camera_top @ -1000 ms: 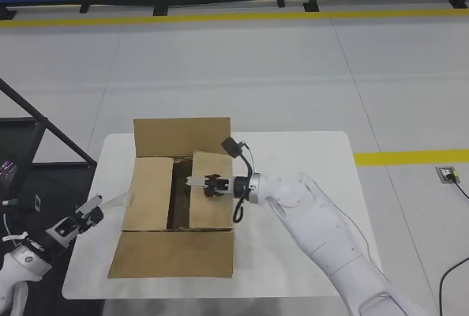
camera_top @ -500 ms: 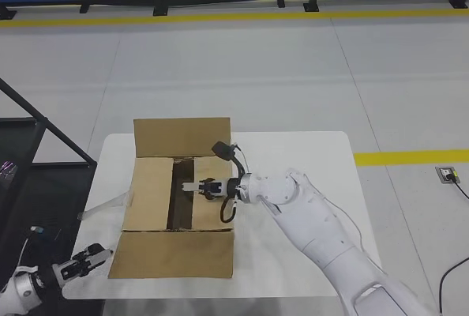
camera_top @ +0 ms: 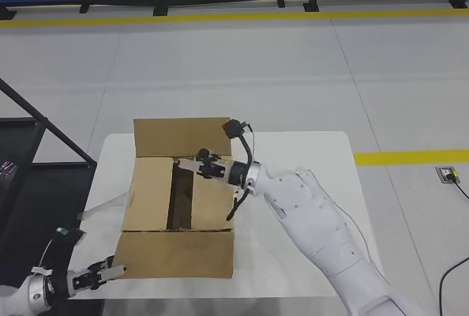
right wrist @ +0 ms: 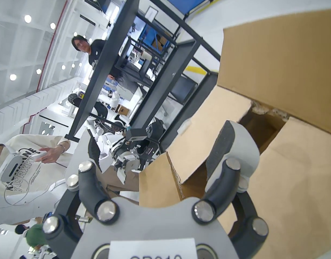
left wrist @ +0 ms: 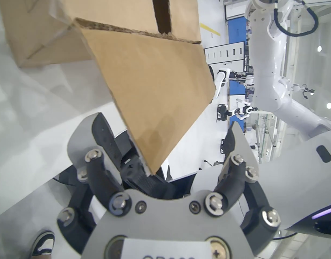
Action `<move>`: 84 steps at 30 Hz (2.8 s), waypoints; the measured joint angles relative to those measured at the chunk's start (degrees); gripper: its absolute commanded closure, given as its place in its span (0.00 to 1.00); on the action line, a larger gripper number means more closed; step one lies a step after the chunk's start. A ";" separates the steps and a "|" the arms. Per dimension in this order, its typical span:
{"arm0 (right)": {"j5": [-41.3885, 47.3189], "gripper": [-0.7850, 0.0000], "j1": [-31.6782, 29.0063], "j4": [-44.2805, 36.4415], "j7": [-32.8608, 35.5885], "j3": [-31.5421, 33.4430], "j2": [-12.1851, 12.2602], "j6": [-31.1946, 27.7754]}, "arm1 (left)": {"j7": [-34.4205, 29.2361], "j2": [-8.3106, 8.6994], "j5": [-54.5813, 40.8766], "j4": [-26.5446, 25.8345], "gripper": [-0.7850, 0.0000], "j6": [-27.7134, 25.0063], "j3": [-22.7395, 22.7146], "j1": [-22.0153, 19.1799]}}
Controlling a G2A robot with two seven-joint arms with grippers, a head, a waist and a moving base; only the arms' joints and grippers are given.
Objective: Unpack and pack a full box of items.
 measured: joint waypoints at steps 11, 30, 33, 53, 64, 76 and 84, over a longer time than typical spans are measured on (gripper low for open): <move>0.89 0.00 -1.85 2.45 -5.95 5.08 1.10 -1.17 | 0.65 1.25 -12.25 -3.22 0.00 -0.65 -1.21 1.81; -2.47 0.00 1.60 9.89 -15.93 3.05 -0.50 11.14 | 19.91 0.86 -5.18 -10.49 0.00 6.07 0.13 -1.34; -0.64 0.00 4.47 15.44 -16.71 2.59 -1.34 9.19 | 23.91 0.68 -3.03 -10.38 0.00 8.37 2.01 -2.82; 2.25 0.00 15.48 40.42 -17.93 -0.05 -6.97 0.39 | 38.59 -0.34 9.04 -7.77 0.00 14.97 9.72 -8.48; 8.70 0.00 16.61 43.24 -10.78 2.44 -7.64 -9.08 | 39.60 -0.59 11.15 -5.66 0.00 17.69 10.92 -10.70; 3.51 0.00 17.20 44.82 -18.64 0.72 -8.92 -3.61 | 41.52 -1.09 13.97 -2.58 0.00 18.26 13.81 -13.45; 2.07 0.00 17.22 45.02 -21.63 0.37 -9.02 -2.80 | 41.54 -1.12 14.11 -2.48 0.00 18.17 13.74 -13.45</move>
